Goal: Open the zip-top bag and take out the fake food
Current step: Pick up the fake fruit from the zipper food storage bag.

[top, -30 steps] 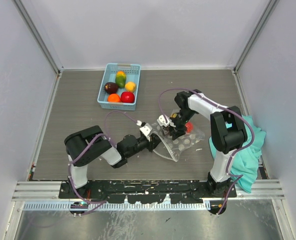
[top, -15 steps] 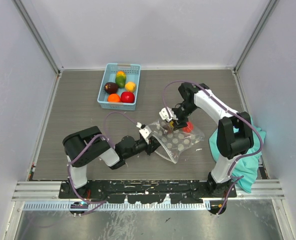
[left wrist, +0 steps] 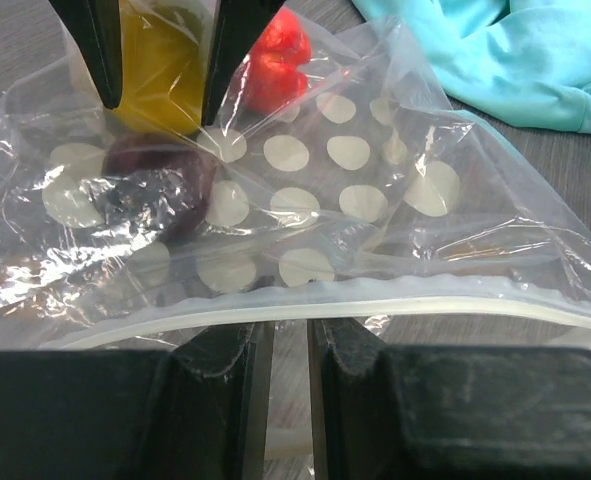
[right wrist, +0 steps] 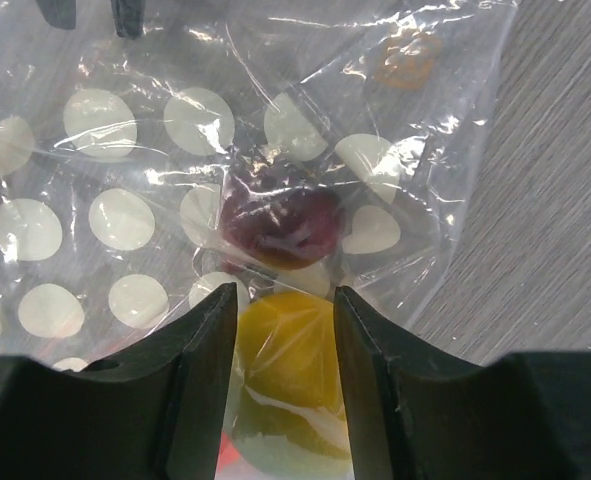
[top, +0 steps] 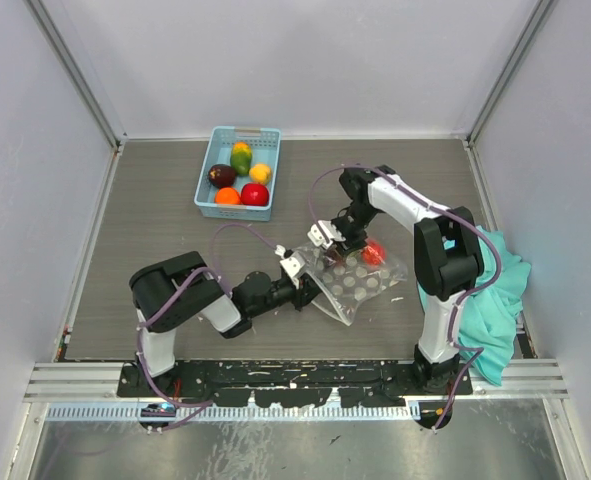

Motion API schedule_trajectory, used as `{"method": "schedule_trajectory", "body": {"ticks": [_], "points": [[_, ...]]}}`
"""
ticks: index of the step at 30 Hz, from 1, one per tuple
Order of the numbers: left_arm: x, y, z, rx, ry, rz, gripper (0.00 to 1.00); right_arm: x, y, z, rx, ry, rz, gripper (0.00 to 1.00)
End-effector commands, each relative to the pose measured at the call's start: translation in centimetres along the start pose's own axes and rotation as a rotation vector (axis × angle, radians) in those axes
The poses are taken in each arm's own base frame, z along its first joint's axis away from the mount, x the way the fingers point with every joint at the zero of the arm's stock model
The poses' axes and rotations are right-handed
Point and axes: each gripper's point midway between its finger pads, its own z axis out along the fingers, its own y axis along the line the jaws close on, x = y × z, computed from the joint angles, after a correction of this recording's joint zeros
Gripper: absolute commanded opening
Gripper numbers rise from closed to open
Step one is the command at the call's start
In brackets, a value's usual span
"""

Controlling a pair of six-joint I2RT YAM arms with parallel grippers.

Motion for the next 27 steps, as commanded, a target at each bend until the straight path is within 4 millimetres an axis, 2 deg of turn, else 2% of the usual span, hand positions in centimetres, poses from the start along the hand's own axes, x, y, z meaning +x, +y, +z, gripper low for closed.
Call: {"method": "schedule_trajectory", "body": {"ticks": [1, 7, 17, 23, 27], "points": [[-1.7, -0.2, 0.8, 0.018, -0.066, 0.025, 0.20, 0.2, -1.0, -0.4, 0.003, 0.044, -0.033, 0.47], [-1.5, 0.2, 0.9, 0.012, -0.062, 0.029, 0.20, 0.8, 0.5, 1.1, -0.045, 0.040, 0.005, 0.36], [-1.0, 0.3, 1.1, 0.025, -0.048, 0.022, 0.22, -0.3, 2.7, 2.4, -0.087, -0.029, 0.084, 0.23], [-0.8, 0.1, 1.3, 0.034, -0.046, 0.015, 0.39, -1.6, 3.9, 2.8, -0.110, -0.077, 0.105, 0.17], [-0.8, 0.0, 1.3, 0.037, -0.044, -0.001, 0.43, -2.6, 4.5, 3.0, -0.128, -0.106, 0.128, 0.14]]}}
